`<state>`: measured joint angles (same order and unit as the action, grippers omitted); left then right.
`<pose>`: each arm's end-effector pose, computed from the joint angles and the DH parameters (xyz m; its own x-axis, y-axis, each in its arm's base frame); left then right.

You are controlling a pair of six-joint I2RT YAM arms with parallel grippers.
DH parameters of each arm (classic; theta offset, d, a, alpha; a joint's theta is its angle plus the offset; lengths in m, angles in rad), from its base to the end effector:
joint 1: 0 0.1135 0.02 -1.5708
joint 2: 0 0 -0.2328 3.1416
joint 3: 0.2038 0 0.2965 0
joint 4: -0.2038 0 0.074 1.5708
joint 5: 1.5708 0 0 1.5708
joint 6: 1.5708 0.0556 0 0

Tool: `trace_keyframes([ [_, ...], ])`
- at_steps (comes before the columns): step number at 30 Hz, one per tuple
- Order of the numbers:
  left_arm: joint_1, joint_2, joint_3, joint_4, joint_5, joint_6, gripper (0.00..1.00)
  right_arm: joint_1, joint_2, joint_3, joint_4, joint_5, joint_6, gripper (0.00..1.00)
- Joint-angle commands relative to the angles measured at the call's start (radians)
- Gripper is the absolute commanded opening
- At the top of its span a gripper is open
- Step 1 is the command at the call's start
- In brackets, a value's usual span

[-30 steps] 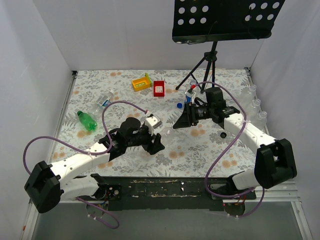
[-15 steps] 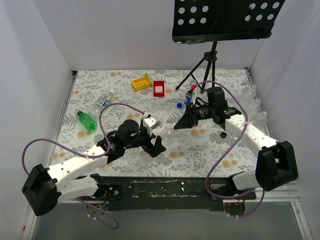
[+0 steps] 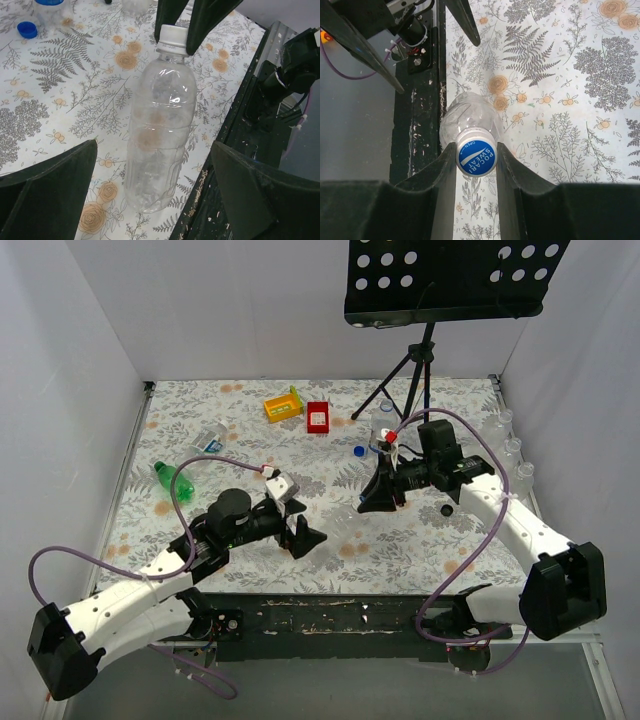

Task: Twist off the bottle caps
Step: Unscrew the bottle cap from the plastic bottle.

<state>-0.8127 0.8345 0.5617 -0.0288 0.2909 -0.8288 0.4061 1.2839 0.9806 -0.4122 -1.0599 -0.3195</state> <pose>0.1816 -0.2150 0.2277 -0.7896 -0.1931 -0.5825 0.4468 0.4697 -0.7614 0.2799 0.1731 0.2410 -0.3215 -0.3054 -0.8963 -0.9469 0.0982 0.3062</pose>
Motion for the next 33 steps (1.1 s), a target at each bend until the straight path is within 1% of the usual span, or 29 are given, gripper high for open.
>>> trace_keyframes([
  [1, 0.003, -0.037, -0.003, -0.022, 0.074, 0.082, 0.98, 0.000, -0.038, 0.036, -0.080, -0.002, -0.131, 0.01],
  [7, 0.003, -0.032, -0.008, -0.019, 0.149, 0.146, 0.98, 0.000, -0.060, 0.030, -0.083, -0.006, -0.144, 0.01],
  [12, 0.001, 0.008, -0.019, 0.023, 0.206, 0.152, 0.98, 0.000, -0.070, 0.023, -0.083, -0.015, -0.147, 0.01],
  [13, 0.003, 0.015, -0.020, 0.061, 0.215, 0.152, 0.98, 0.000, -0.070, 0.021, -0.082, -0.015, -0.147, 0.01],
  [20, 0.001, 0.080, -0.020, 0.107, 0.281, 0.157, 0.98, -0.004, -0.080, 0.010, -0.071, -0.028, -0.138, 0.01],
  [28, 0.000, 0.084, -0.048, 0.147, 0.335, 0.169, 0.98, -0.007, -0.080, 0.006, -0.063, -0.037, -0.127, 0.01],
  [33, 0.001, 0.077, -0.075, 0.162, 0.337, 0.174, 0.98, -0.009, -0.081, 0.003, -0.057, -0.041, -0.121, 0.01],
])
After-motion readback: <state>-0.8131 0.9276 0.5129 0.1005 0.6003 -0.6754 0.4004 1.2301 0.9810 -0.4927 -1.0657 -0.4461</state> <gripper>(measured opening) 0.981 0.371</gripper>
